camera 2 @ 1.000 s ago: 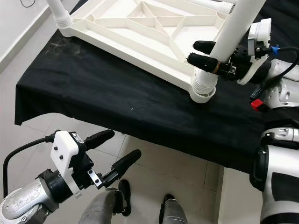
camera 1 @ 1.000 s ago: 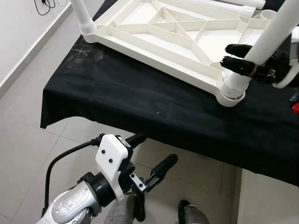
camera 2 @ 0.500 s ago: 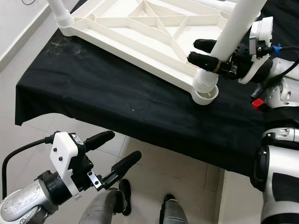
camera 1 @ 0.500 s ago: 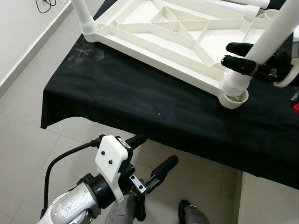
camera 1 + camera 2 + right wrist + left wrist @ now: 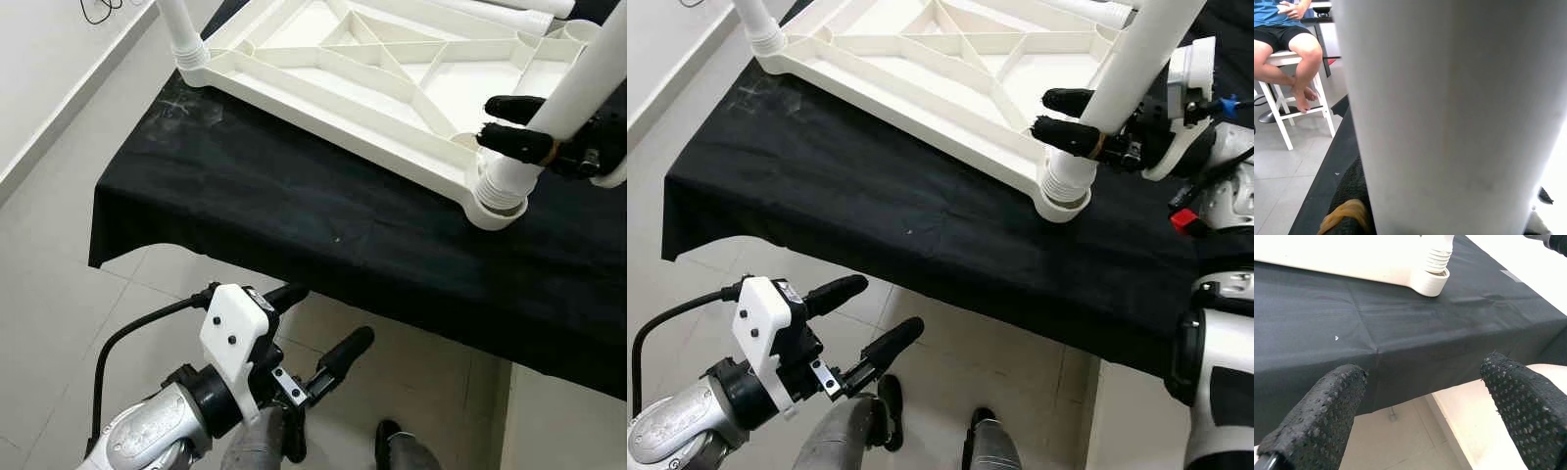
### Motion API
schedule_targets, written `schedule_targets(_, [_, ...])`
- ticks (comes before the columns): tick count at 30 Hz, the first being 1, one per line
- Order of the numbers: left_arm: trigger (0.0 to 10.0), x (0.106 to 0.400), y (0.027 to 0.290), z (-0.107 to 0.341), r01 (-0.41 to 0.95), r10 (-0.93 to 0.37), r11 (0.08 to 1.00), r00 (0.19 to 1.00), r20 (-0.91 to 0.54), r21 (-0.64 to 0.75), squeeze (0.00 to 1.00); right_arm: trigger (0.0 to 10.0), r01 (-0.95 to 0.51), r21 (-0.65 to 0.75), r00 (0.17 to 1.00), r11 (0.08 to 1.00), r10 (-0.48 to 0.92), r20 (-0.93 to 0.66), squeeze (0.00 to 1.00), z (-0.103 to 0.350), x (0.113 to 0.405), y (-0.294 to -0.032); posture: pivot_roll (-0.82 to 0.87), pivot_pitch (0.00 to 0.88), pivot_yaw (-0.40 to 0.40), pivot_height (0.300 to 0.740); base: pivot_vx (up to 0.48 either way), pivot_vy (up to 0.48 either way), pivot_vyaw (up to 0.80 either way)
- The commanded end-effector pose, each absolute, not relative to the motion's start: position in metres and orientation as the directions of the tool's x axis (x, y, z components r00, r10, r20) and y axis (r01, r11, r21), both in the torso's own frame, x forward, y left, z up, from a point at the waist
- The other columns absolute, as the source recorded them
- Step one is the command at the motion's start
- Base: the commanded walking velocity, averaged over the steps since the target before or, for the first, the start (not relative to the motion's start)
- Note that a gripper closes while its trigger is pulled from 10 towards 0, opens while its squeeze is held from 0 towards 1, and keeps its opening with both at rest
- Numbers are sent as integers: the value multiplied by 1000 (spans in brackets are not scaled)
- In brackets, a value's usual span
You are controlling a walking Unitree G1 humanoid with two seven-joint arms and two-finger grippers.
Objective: Building children table
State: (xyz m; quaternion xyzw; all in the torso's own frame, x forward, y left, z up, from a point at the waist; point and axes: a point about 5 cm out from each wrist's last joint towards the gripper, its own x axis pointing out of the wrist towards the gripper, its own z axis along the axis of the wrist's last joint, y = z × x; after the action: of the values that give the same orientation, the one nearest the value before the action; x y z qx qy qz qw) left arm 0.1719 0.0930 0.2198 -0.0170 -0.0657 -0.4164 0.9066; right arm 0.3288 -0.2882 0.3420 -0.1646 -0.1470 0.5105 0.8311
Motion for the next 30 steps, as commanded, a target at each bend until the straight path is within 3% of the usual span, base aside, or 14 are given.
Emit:
schedule_targets(1, [10000,167,92,219,768,-764,640,634,118,19,0,10000,-854,-310,448,417,894,-32,0,309,332,-292,136,422,102,740,0,0,0])
schedule_targets(17, [10000,167,92,219,767,-763,641,635,119,18,0,10000,-886,-277,399,373,916,-41,0,305,328,-290,140,422,103,740,0,0,0])
schedule_targets(30, [10000,167,93,220,768,-764,641,634,120,16,0,10000,-828,-302,504,472,863,-32,0,302,331,-299,143,424,105,740,0,0,0])
